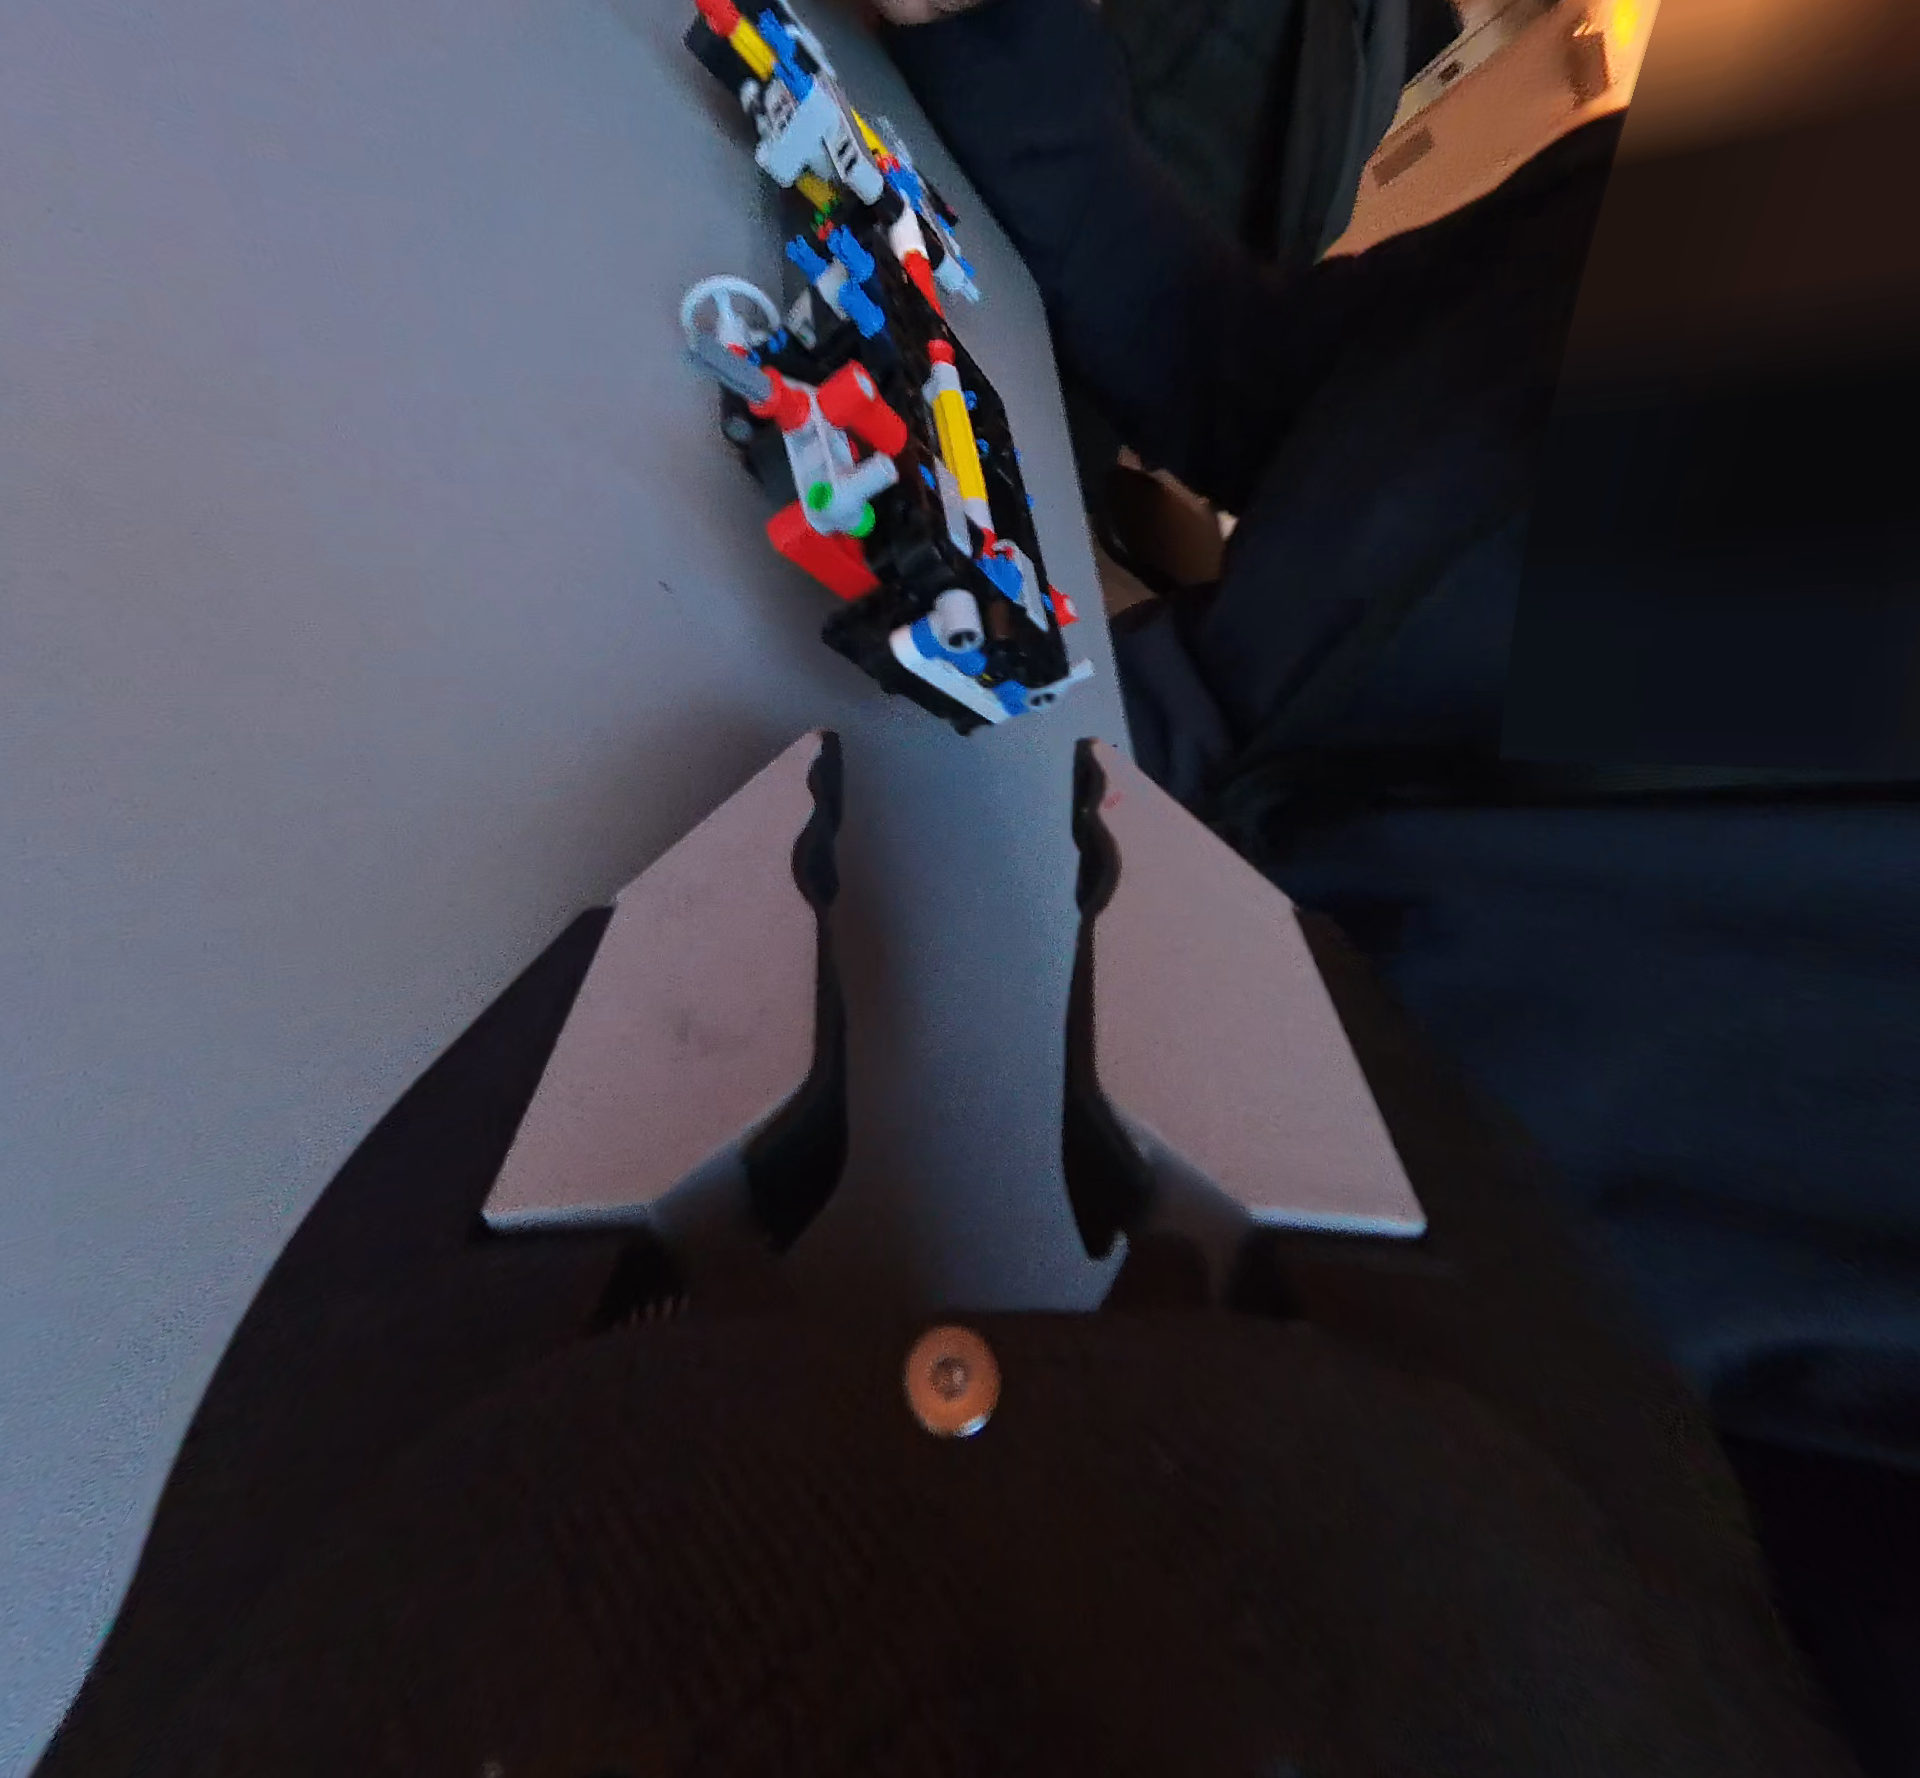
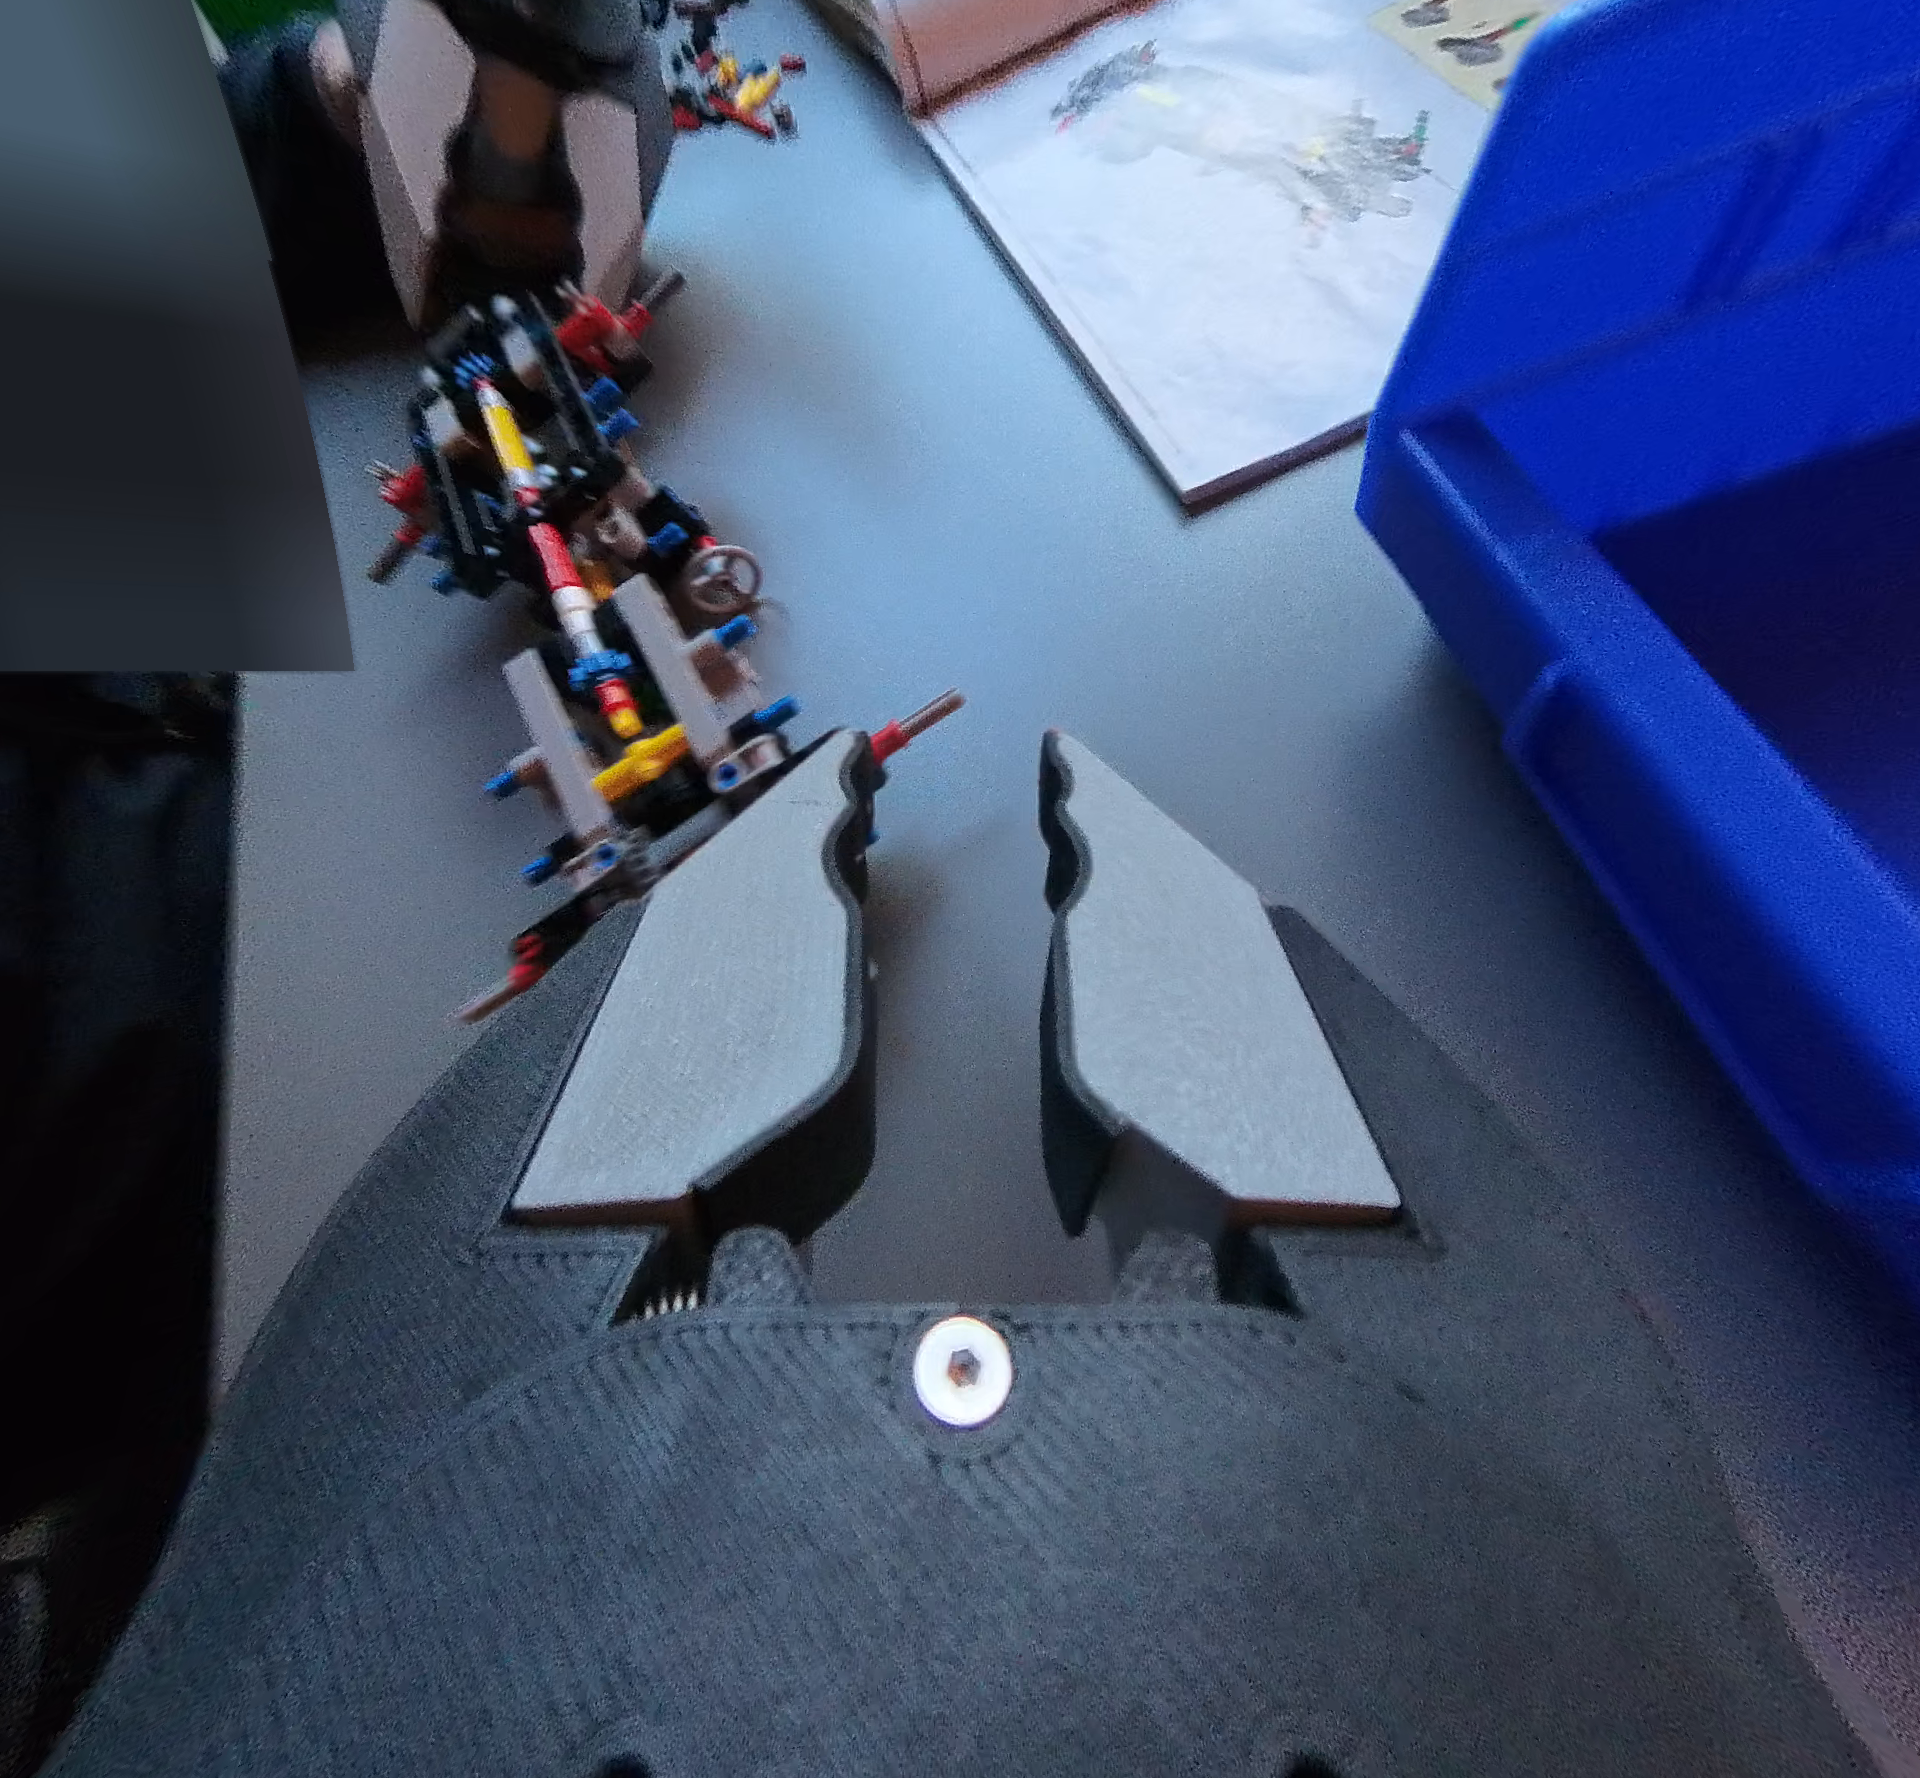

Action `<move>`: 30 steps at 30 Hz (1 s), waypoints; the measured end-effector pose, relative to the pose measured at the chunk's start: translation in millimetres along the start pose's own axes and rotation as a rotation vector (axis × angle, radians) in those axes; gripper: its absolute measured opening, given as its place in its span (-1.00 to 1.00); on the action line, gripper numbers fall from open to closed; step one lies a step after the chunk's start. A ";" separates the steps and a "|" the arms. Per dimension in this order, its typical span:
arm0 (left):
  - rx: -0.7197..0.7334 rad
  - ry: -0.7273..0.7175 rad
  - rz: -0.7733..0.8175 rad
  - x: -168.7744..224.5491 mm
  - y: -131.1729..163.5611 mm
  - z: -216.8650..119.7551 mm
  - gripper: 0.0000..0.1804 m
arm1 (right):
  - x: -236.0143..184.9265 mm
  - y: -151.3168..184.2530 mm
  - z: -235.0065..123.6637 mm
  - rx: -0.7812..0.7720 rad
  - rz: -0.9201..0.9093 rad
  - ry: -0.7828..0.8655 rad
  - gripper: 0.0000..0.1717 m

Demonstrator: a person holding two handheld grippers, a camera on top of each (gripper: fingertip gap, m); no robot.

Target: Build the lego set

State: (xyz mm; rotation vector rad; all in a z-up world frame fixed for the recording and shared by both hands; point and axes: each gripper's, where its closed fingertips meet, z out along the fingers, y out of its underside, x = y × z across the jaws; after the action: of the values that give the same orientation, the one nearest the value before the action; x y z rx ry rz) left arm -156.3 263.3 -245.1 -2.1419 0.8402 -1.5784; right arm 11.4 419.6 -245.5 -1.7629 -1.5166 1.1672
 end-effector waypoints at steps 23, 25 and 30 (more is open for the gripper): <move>-0.030 -0.112 -0.322 9.9 6.9 35.9 -0.40 | -49.7 48.4 2.9 -0.177 0.549 -0.365 -0.74; -0.020 -0.117 -0.329 7.3 5.9 44.1 -0.40 | -57.2 46.3 6.9 -0.176 0.529 -0.402 -0.80; -0.060 -0.152 -0.281 4.6 7.5 57.8 -0.49 | -58.4 48.3 13.3 -0.200 0.408 -0.325 -0.83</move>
State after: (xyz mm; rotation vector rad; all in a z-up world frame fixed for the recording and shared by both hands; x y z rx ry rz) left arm -102.5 250.8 -264.6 -2.4755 0.5643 -1.5073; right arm 24.5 350.6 -276.7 -2.1719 -1.5377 1.6136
